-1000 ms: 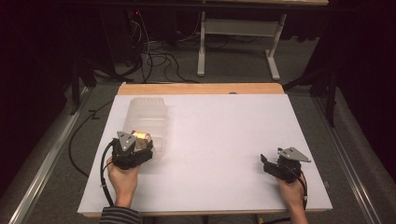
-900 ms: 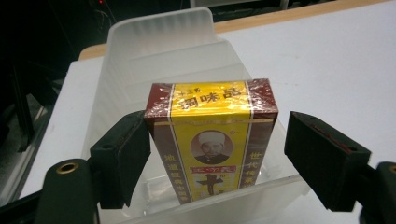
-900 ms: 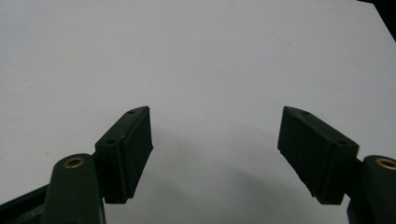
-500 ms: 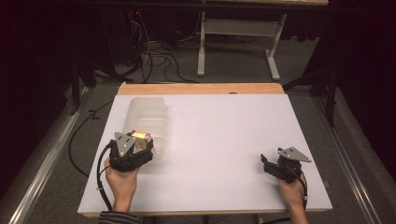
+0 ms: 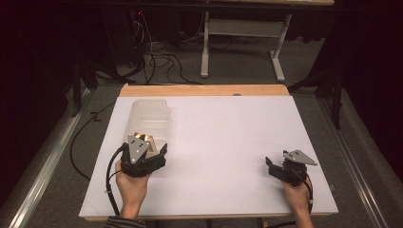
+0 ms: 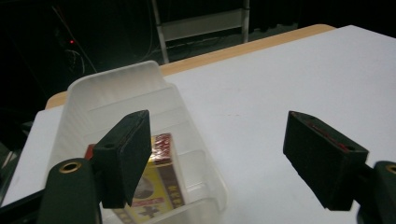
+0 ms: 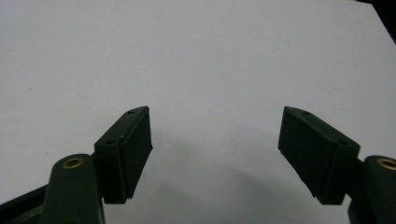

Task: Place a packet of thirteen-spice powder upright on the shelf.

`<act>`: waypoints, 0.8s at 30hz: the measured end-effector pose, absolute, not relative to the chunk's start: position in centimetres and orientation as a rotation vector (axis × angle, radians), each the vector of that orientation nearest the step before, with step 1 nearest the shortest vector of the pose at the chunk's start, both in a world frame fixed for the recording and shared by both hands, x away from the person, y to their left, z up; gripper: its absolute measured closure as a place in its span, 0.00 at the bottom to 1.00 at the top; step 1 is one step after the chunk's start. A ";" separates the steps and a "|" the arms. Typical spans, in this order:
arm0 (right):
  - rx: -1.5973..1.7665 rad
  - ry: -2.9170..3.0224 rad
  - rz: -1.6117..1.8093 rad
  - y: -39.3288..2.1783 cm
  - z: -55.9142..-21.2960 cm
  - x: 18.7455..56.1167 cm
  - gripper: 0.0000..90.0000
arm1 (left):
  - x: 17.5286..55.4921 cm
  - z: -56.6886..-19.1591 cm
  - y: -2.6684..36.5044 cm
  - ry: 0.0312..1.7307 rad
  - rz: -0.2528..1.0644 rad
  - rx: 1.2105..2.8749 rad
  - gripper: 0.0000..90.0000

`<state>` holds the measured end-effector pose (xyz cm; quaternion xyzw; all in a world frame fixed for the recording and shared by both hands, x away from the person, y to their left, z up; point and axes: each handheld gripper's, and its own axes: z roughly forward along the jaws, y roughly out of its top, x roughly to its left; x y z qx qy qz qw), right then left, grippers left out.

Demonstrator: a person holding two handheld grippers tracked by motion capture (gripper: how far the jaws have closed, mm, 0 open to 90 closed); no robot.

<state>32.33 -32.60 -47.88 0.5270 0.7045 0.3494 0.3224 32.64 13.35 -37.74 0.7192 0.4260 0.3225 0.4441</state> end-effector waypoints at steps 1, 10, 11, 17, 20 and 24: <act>1.381 1.848 0.919 -32.6 -47.9 32.3 0.29 | 32.6 -37.8 13.1 1.047 0.795 1.786 0.27; 1.390 1.839 0.923 -32.6 -47.9 32.3 0.29 | 32.8 -38.0 11.1 0.995 0.746 1.821 0.27; 1.390 1.840 0.923 -32.6 -47.9 32.3 0.29 | 32.8 -38.1 10.9 0.991 0.741 1.823 0.27; 1.391 1.836 0.925 -32.7 -47.9 32.2 0.29 | 33.2 -38.4 9.6 0.964 0.708 1.849 0.27; 1.388 1.837 0.926 -32.6 -47.9 32.2 0.29 | 33.3 -38.5 9.1 0.955 0.692 1.851 0.27; 1.388 1.837 0.926 -32.6 -47.9 32.2 0.29 | 33.4 -38.7 8.6 0.952 0.670 1.852 0.27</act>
